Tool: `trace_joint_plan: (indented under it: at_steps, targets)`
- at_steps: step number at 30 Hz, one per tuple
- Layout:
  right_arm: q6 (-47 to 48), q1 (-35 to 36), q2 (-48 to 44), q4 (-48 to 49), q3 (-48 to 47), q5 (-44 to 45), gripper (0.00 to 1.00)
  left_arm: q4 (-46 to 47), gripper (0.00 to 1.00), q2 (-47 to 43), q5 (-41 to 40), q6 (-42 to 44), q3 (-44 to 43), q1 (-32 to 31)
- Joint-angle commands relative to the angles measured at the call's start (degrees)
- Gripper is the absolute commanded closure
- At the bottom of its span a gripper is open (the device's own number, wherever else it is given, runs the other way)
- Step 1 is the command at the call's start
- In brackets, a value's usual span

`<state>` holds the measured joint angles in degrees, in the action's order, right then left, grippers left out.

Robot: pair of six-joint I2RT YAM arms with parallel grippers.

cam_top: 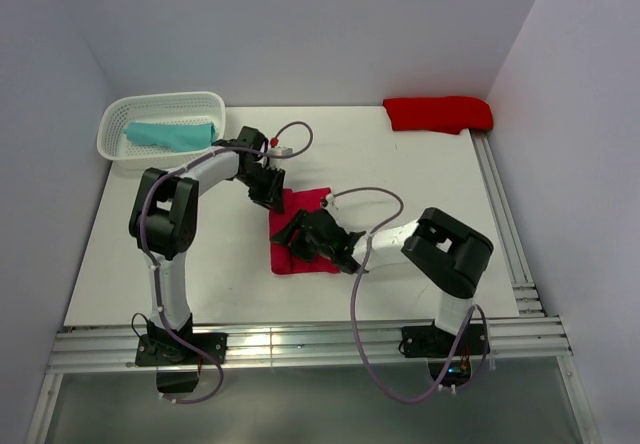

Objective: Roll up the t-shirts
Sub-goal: Roll the tshirt

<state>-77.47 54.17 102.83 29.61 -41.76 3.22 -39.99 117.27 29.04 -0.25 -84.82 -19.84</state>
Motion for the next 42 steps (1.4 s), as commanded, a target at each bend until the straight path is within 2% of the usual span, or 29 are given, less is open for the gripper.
trace_joint_plan:
  at_steps: [1,2,5,10,14,21,31,34,35,40,42]
  targets:
    - [7.15,3.04,-3.68,-29.92,-11.90,11.94,0.34,2.37,0.84,-2.05,-8.91,0.69,-0.35,-1.60]
    - [7.94,4.18,-3.60,-37.70,-14.03,13.37,0.32,2.11,0.84,-2.05,-9.17,0.69,-0.52,-1.87]
    - [8.74,5.68,-2.46,-49.94,-22.03,19.26,0.32,1.67,0.84,-1.61,-10.93,0.69,-1.23,-3.01]
    - [9.27,9.46,2.63,-67.08,-37.06,29.71,0.32,0.61,0.84,-1.08,-12.34,0.78,-2.11,-4.24]
    - [9.62,11.22,8.52,-76.78,-48.05,34.55,0.33,0.00,0.84,-0.91,-12.95,0.69,-2.72,-4.77]
    - [13.40,11.66,15.55,-76.45,-55.26,35.97,0.38,-0.71,0.83,-0.55,-13.22,0.69,-3.78,-5.30]
    - [13.67,12.27,21.01,-74.69,-54.05,32.46,0.41,-1.06,0.81,0.06,-13.22,0.69,-4.21,-5.57]
    - [12.79,12.80,21.71,-75.04,-52.55,31.50,0.42,-1.32,0.78,0.41,-12.96,0.69,-4.74,-5.65]
    - [12.52,12.80,21.89,-74.96,-52.20,31.32,0.42,-1.41,0.76,0.59,-12.78,0.78,-5.01,-5.65]
    - [12.17,12.89,23.47,-75.40,-51.14,30.18,0.44,-2.63,0.47,1.38,-11.90,0.69,-7.64,-5.65]
    - [12.17,12.89,24.00,-75.66,-51.14,30.00,0.48,-3.16,0.38,1.29,-11.46,0.69,-8.69,-5.57]
